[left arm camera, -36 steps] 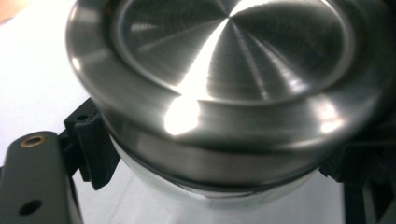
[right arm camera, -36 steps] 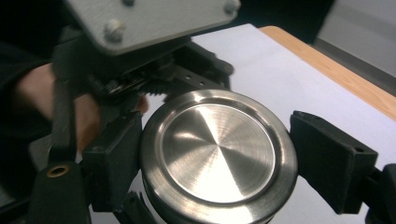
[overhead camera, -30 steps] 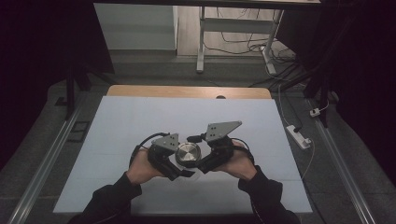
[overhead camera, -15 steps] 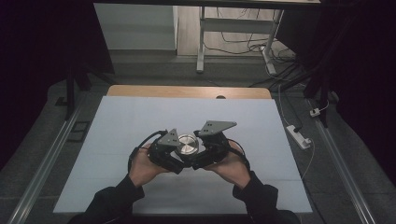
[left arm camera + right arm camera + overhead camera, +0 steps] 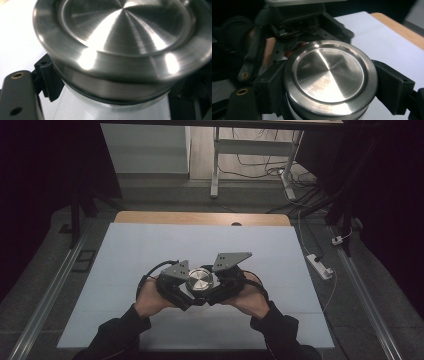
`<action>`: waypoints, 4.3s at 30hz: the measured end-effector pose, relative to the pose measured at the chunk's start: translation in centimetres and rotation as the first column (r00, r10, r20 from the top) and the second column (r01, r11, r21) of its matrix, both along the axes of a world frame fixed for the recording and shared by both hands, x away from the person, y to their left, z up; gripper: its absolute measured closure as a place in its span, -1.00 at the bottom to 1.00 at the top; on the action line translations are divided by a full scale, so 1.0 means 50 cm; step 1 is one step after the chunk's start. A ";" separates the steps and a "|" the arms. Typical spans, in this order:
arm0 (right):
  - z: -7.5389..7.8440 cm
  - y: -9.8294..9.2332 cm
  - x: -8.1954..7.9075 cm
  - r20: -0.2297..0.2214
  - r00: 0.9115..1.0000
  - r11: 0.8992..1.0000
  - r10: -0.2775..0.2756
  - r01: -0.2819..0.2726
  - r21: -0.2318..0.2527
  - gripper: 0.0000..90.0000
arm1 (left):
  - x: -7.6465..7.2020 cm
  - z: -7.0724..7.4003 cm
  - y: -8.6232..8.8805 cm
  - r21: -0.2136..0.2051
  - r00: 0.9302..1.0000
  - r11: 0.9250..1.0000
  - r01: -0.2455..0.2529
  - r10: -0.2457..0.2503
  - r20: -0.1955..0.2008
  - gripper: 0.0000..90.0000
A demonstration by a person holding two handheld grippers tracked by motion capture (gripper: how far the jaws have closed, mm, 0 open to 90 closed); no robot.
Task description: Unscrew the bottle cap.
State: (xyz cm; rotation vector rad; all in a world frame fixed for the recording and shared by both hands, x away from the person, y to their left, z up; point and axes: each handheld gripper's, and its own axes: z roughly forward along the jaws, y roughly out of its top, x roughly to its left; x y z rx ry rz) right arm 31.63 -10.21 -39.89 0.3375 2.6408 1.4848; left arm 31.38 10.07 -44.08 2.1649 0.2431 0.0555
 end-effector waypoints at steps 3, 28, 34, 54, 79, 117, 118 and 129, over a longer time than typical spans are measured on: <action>0.002 -0.007 0.001 -0.004 0.998 0.998 0.065 -0.065 0.006 -0.58 | -0.001 0.000 -0.001 -0.005 0.999 0.999 0.033 -0.033 -0.006 -0.65; -0.001 0.002 0.004 0.018 0.990 0.990 -0.141 0.140 0.025 -0.78 | 0.002 -0.009 -0.013 0.069 0.979 0.978 -0.197 0.193 0.064 -0.65; -0.010 0.014 -0.004 0.054 0.989 0.990 -0.139 0.139 -0.003 -0.59 | -0.003 -0.006 -0.014 0.066 0.988 0.987 -0.144 0.139 0.068 -0.65; -0.005 -0.014 0.001 0.002 0.973 0.970 0.233 -0.232 0.069 -0.56 | -0.004 -0.011 -0.004 -0.021 0.979 0.979 0.203 -0.203 -0.013 -0.65; -0.013 -0.017 0.004 -0.050 0.943 0.932 0.330 -0.317 0.176 -0.92 | -0.013 -0.008 -0.003 -0.043 0.967 0.966 0.253 -0.253 0.016 -0.65; 0.007 -0.023 -0.011 0.003 0.940 0.928 0.341 -0.337 0.162 -0.56 | -0.019 0.005 0.004 -0.057 0.950 0.949 0.311 -0.311 0.015 -0.65; 0.006 -0.024 -0.010 0.005 0.937 0.924 0.349 -0.345 0.164 -0.56 | -0.019 0.005 0.003 -0.059 0.948 0.946 0.318 -0.318 0.016 -0.65; 0.012 -0.022 -0.001 -0.024 0.977 0.965 0.212 -0.205 0.163 -0.92 | -0.015 0.002 0.005 -0.031 0.978 0.978 0.205 -0.203 0.037 -0.65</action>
